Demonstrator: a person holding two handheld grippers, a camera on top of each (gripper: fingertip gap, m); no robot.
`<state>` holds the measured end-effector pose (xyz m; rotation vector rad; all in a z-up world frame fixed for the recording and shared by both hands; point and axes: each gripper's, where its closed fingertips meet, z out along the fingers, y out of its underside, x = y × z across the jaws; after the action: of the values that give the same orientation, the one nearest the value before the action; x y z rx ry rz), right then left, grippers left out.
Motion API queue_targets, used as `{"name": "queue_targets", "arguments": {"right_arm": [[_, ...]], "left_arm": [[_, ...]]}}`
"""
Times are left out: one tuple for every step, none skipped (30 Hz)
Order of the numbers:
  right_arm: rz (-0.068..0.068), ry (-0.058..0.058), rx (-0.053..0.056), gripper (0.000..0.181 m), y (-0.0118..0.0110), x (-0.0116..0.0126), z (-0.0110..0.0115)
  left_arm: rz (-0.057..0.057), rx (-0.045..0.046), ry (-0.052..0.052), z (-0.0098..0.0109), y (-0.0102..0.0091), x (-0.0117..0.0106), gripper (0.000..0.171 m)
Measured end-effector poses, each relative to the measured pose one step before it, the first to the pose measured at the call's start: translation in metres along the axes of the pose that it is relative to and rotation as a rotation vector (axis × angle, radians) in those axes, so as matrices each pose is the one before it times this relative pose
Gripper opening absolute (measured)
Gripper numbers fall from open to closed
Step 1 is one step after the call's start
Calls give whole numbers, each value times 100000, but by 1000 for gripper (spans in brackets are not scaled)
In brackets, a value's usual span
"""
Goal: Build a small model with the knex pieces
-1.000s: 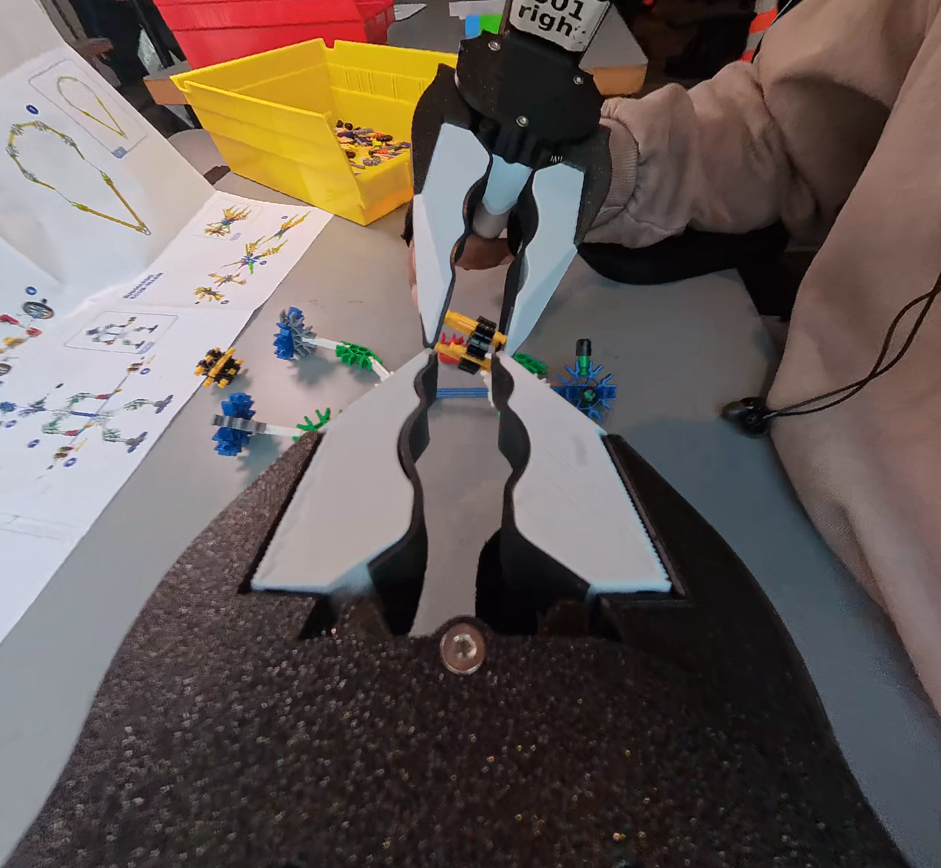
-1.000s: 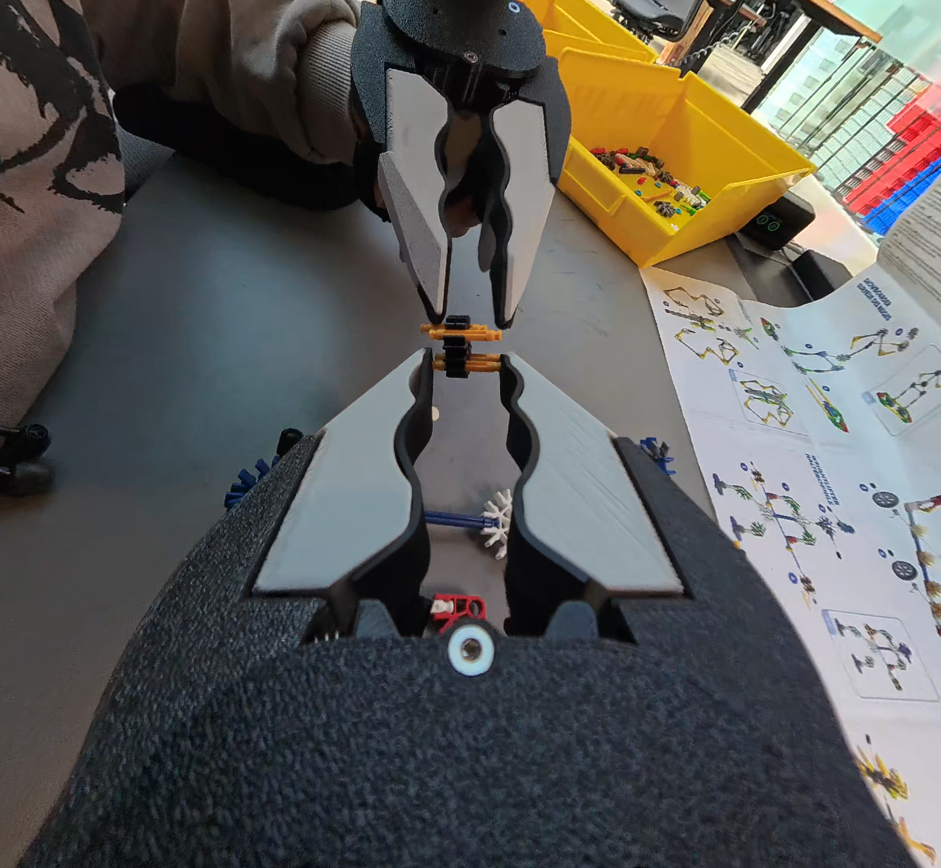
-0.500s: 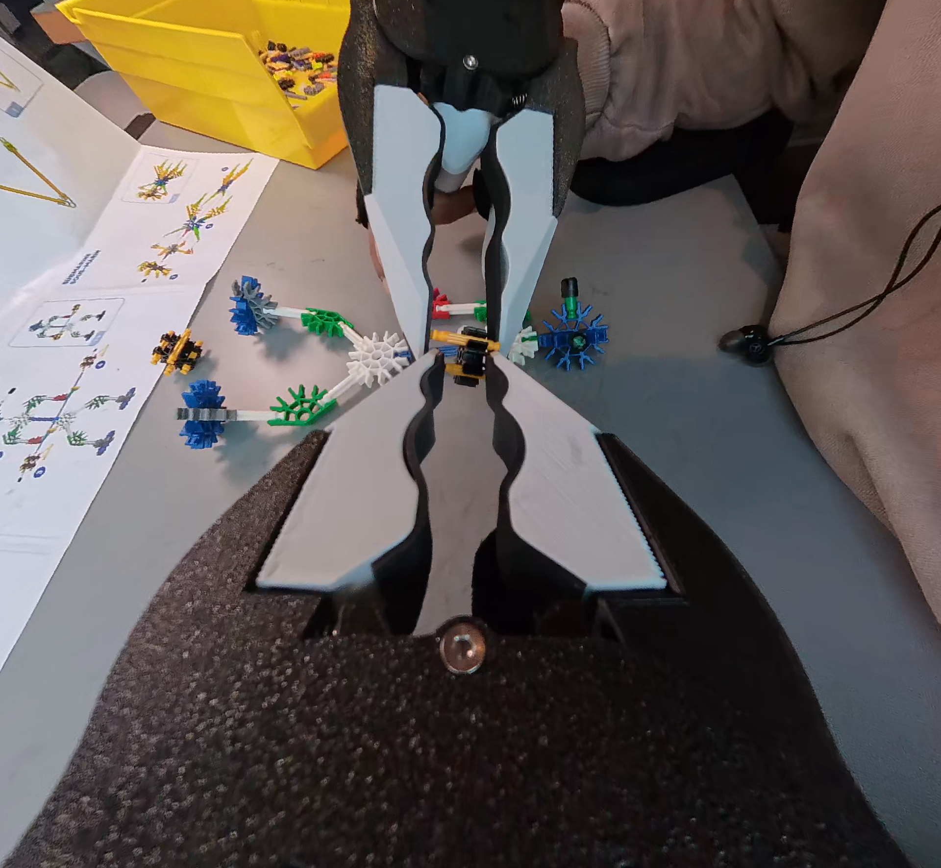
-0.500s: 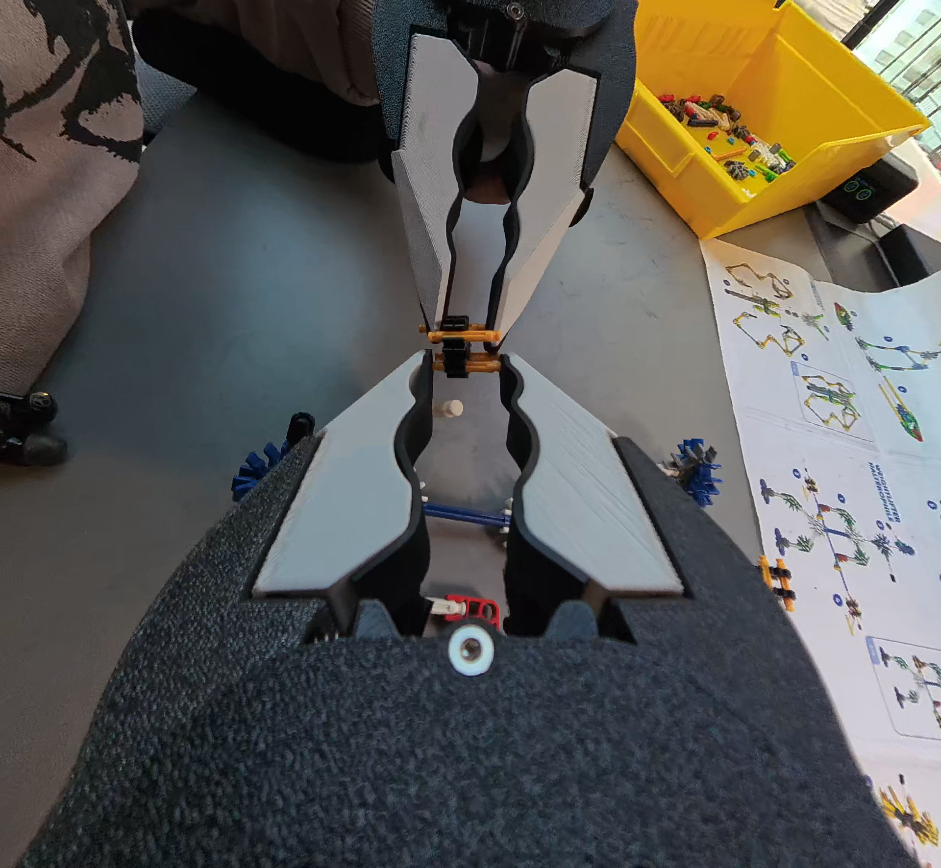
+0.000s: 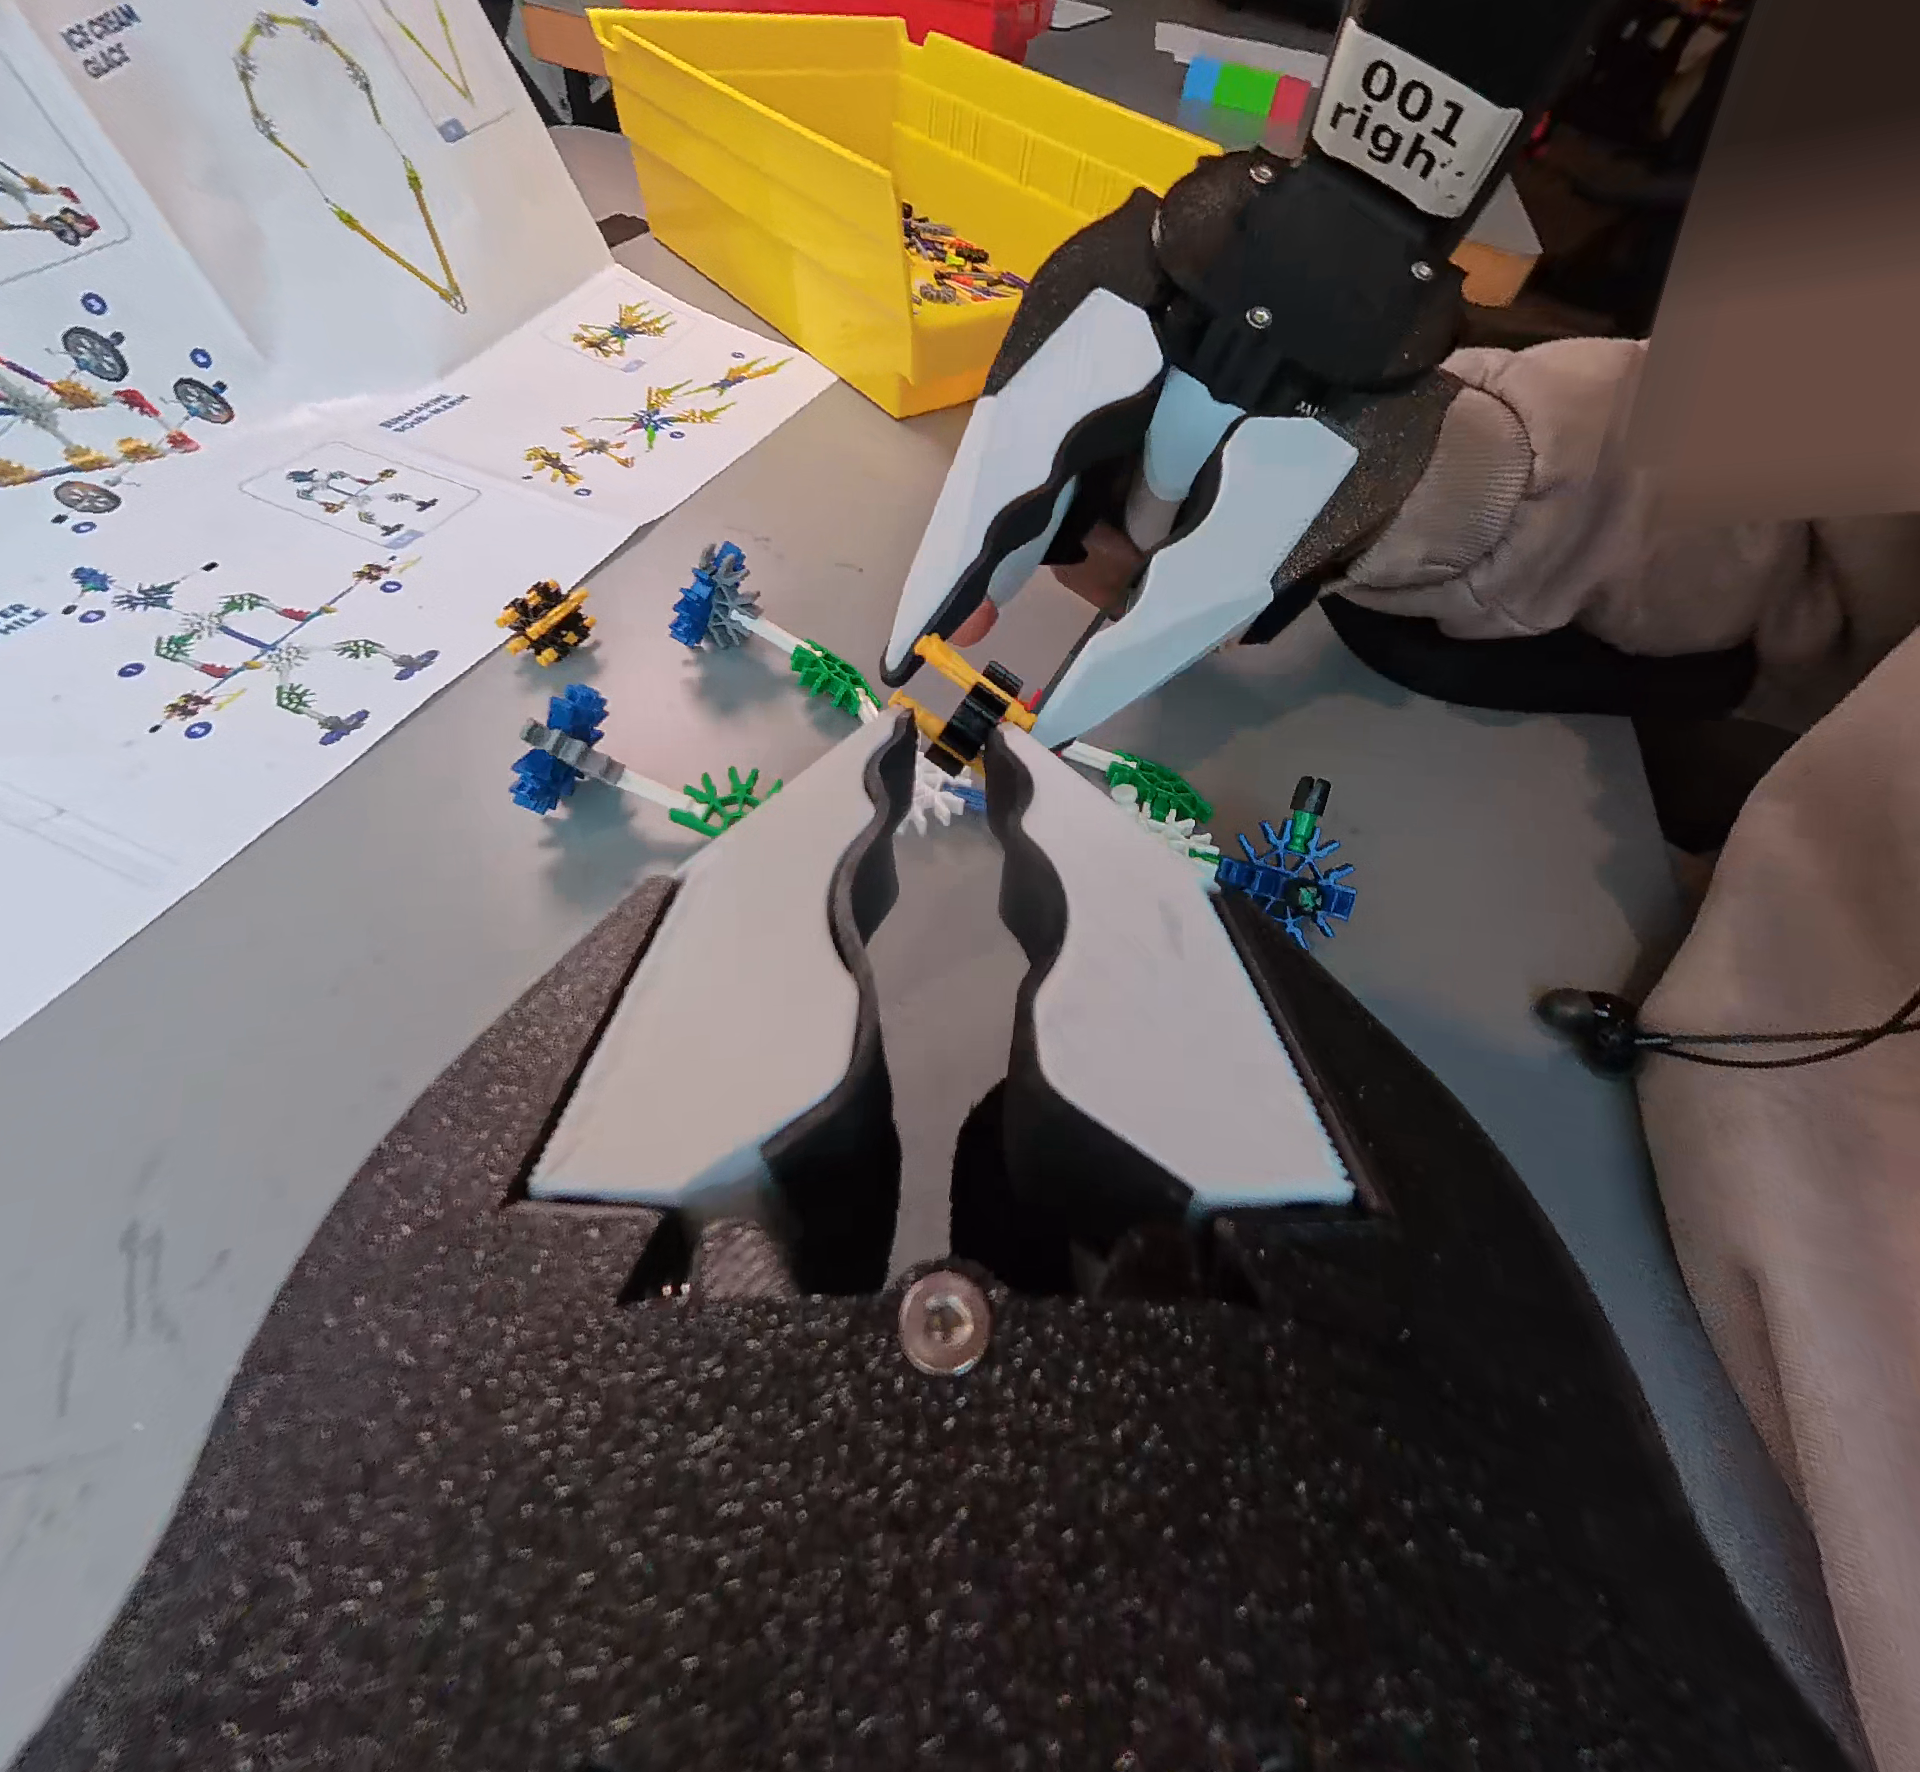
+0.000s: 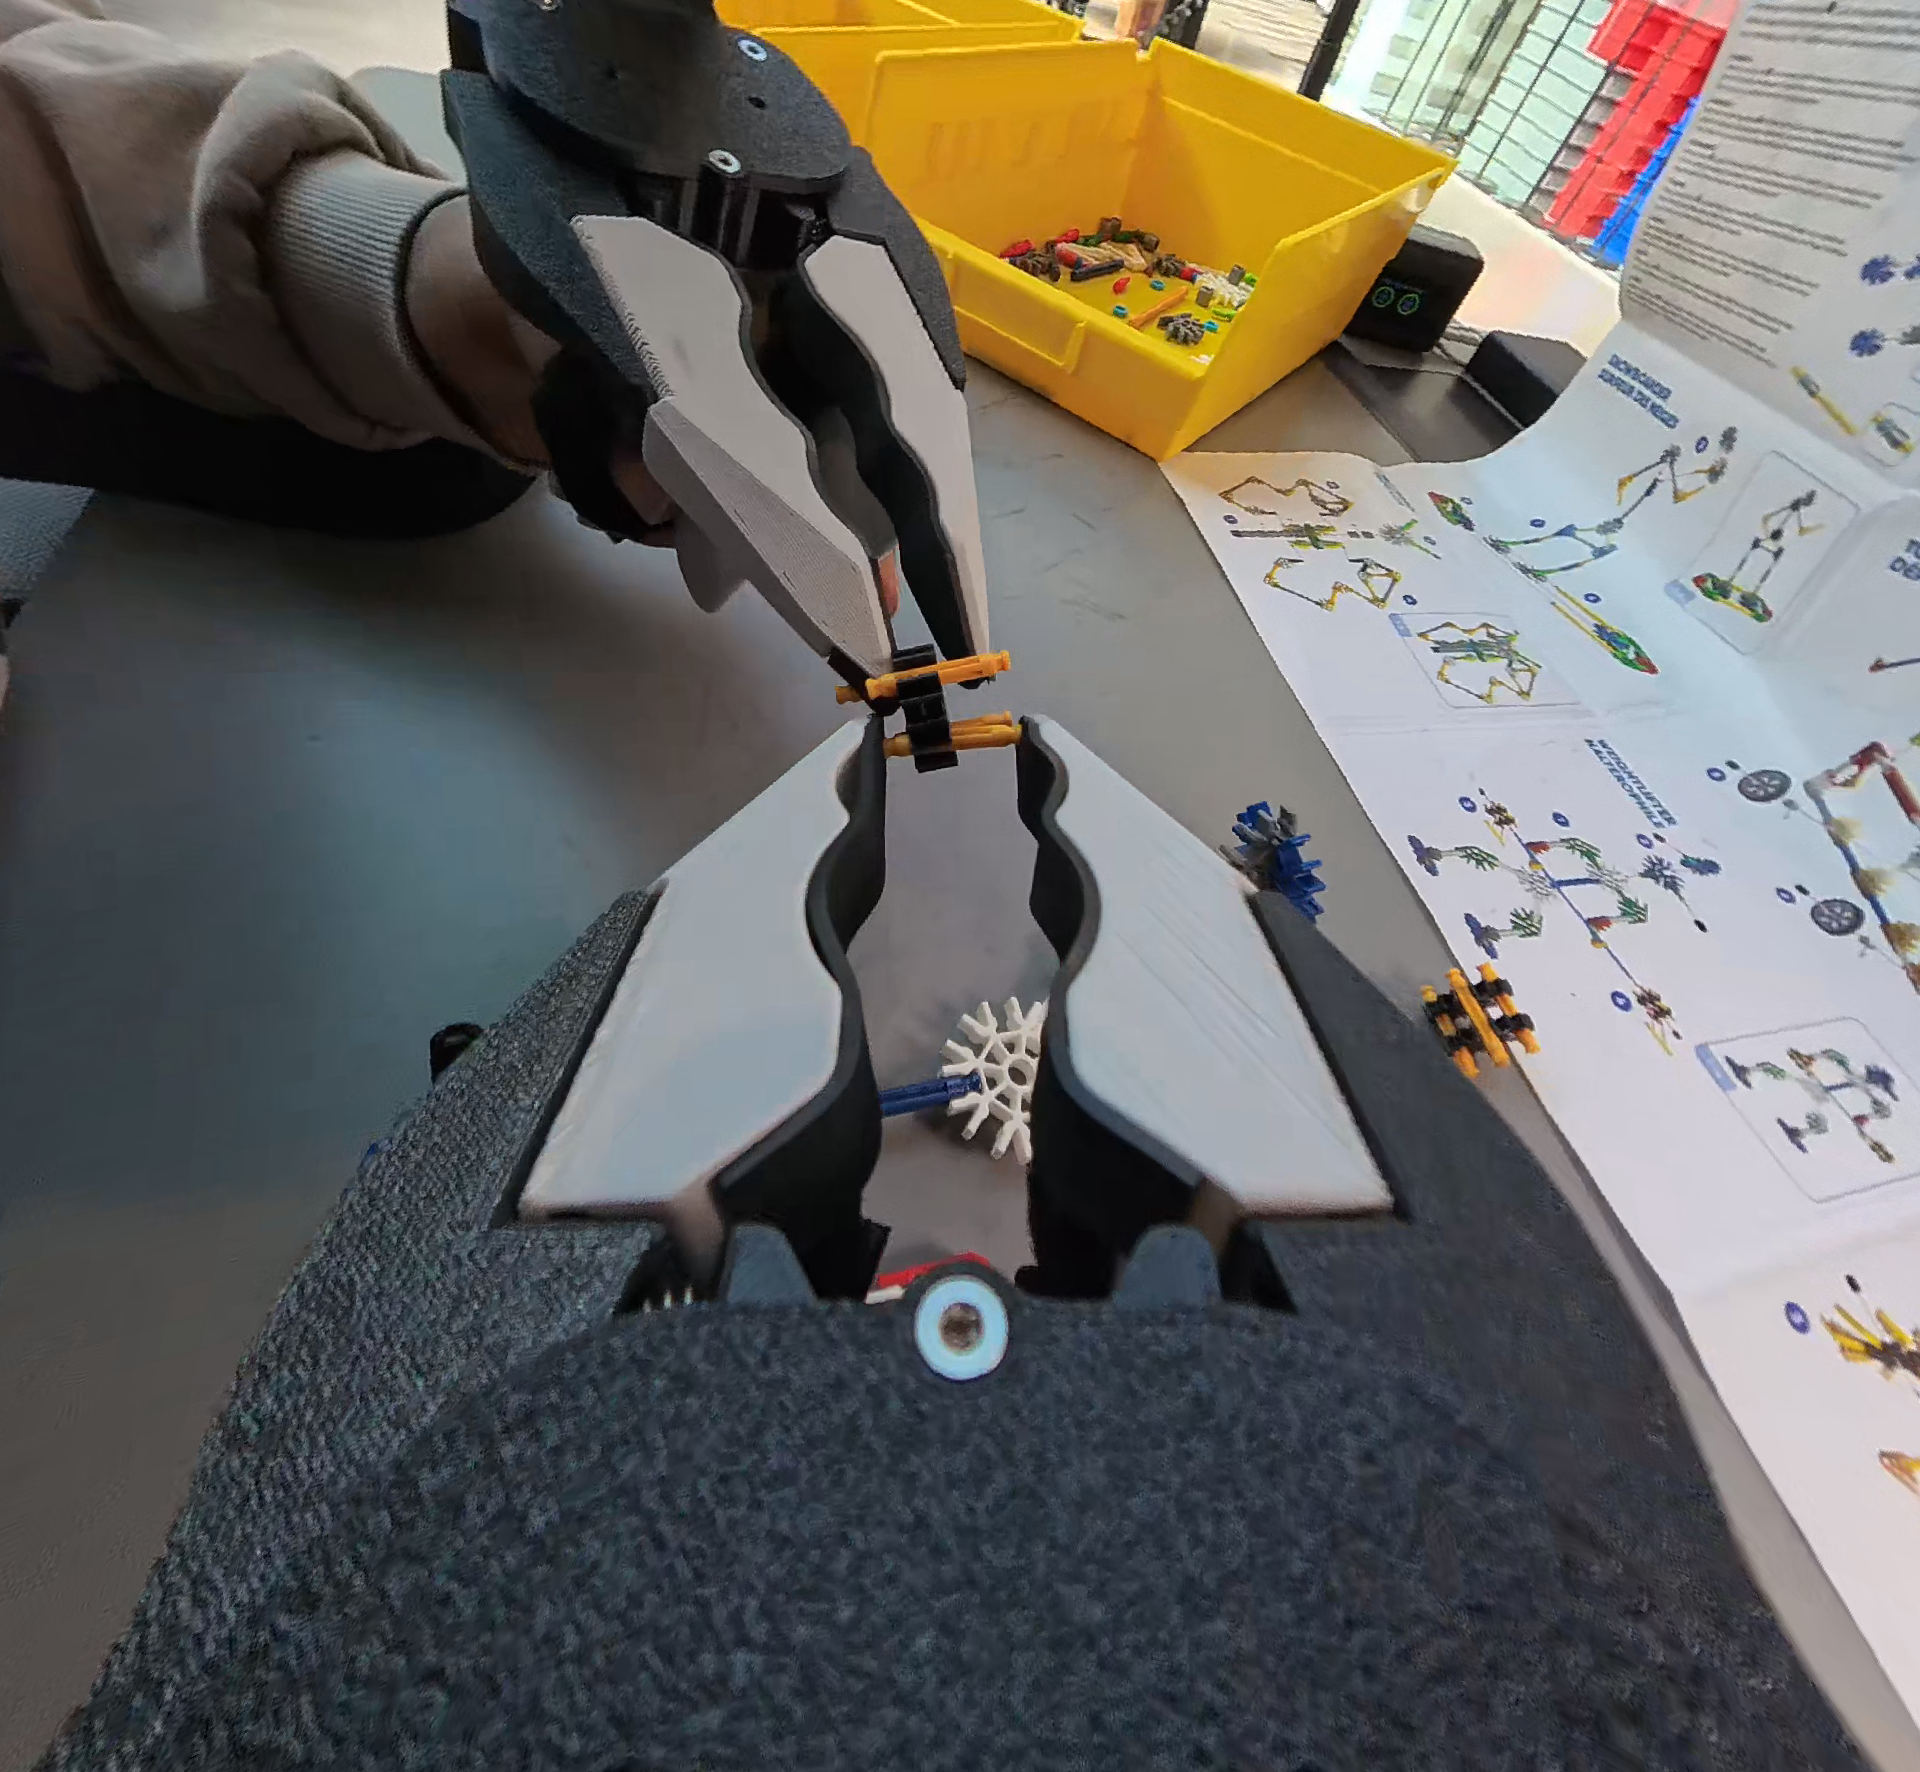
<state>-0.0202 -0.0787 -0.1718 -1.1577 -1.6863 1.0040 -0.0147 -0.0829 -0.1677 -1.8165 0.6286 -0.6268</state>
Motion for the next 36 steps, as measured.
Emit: {"name": "queue_targets", "arguments": {"right_arm": [[2153, 2375, -73, 24, -30, 221, 45], [2717, 1558, 651, 24, -100, 188, -23], [3518, 822, 312, 24, 6, 144, 9], [1025, 667, 39, 24, 46, 5, 32], [-2543, 1643, -1902, 24, 267, 23, 71], [-347, 482, -746, 24, 99, 38, 28], [2431, -1980, 770, 24, -1, 6, -21], [3518, -1395, 970, 24, -25, 143, -19], [833, -1126, 76, 24, 33, 70, -16], [413, -2910, -122, 24, 73, -163, -52], [1856, -5078, 1132, 24, -36, -435, -118], [-74, -6424, 509, 24, 117, -677, -92], [-1433, -4210, -578, 24, 211, -457, -85], [-2896, -3968, -463, 24, 84, -515, -87], [-2361, -2540, -436, 24, 103, -291, -34], [-686, -2292, -1018, 24, 165, -182, -6], [-1003, -1910, -904, 24, 161, -157, -38], [-907, -1730, -760, 24, 125, -155, -72], [-141, -1736, -377, 24, 40, -147, -68], [347, -2007, -770, 24, 99, -219, -1], [-4, -1291, -1277, 24, 185, -196, 104], [-896, -325, -830, 24, 115, -166, 141], [-759, -356, 157, 24, -34, -189, 102], [-687, -322, -1360, 24, 219, -119, 80], [-299, 7, -277, 25, 96, -20, 19], [225, -302, 127, 25, -30, -52, 13], [-184, -424, 346, 24, -98, -77, -15], [-679, -376, -313, 24, 30, -71, -22], [-151, -537, 1159, 25, -167, -69, -59], [142, -1911, 520, 25, -136, -269, -47], [-1480, -222, -285, 24, 48, -73, -81], [-393, -503, -801, 24, 118, -69, 3], [-88, -657, -862, 25, 148, -114, 47], [-382, 86, 263, 24, 9, 1, -40], [433, 469, 707, 24, -62, 114, -123], [127, 1763, 447, 24, -33, 328, -128]], "left_arm": [[-1198, 917, -1745, -17, -81, -245, 12], [-1527, 1147, -2076, -16, -57, -343, 7], [-2534, 1338, -288, 30, -107, -80, 7], [-571, 936, -330, 30, -50, -22, 7], [342, -583, -813, 63, 204, -48, 7], [302, -24, -617, 80, 135, -62, 7], [-1157, -145, 1571, 40, 39, -2, 7], [-2090, 382, 1255, 69, -89, -88, 7], [-45, -204, 881, 92, -18, -63, 7], [214, -857, 2347, 30, 83, 105, 8], [787, 42, 4365, -74, 66, 346, 8], [608, -649, 5725, -148, 195, 588, 8], [116, -1026, 4458, -68, 278, 527, 8], [1170, -619, 3523, -30, 216, 476, 9], [2584, -759, 1496, -4, 133, 333, 9], [4319, -1243, -199, 36, 149, 197, 10], [4933, -1157, -670, 75, 140, 149, 10], [4062, -1025, -270, 87, 115, 178, 10], [2847, -433, 52, 39, 20, 154, 11], [1610, 638, -650, 13, -177, 3, 18], [1631, 376, -38, -3, -155, 77, 20], [1521, -142, -366, 36, -87, 37, 22], [1543, -1861, 1007, 137, 208, 250, 22], [1307, -1364, 2103, 104, 154, 418, 16], [836, -1232, 192, 54, 163, 89, 16], [175, -927, 848, -3, 96, 125, 14], [-561, -693, 2362, 10, 64, 330, 10], [-790, -565, 940, 57, 64, 139, 9], [-44, -1476, -115, 102, 235, -12, 10], [327, -1065, 732, 189, 195, 222, 12], [508, 463, -269, 96, -28, 113, 11], [610, -282, -1094, 107, 72, -78, 9], [962, -627, 112, 81, 89, 49, 8], [-326, 31, -23, 45, -10, -14, 8], [-1946, 1175, -201, 22, -125, -93, 7], [-2848, 902, -1031, 29, -100, -235, 7]]}}
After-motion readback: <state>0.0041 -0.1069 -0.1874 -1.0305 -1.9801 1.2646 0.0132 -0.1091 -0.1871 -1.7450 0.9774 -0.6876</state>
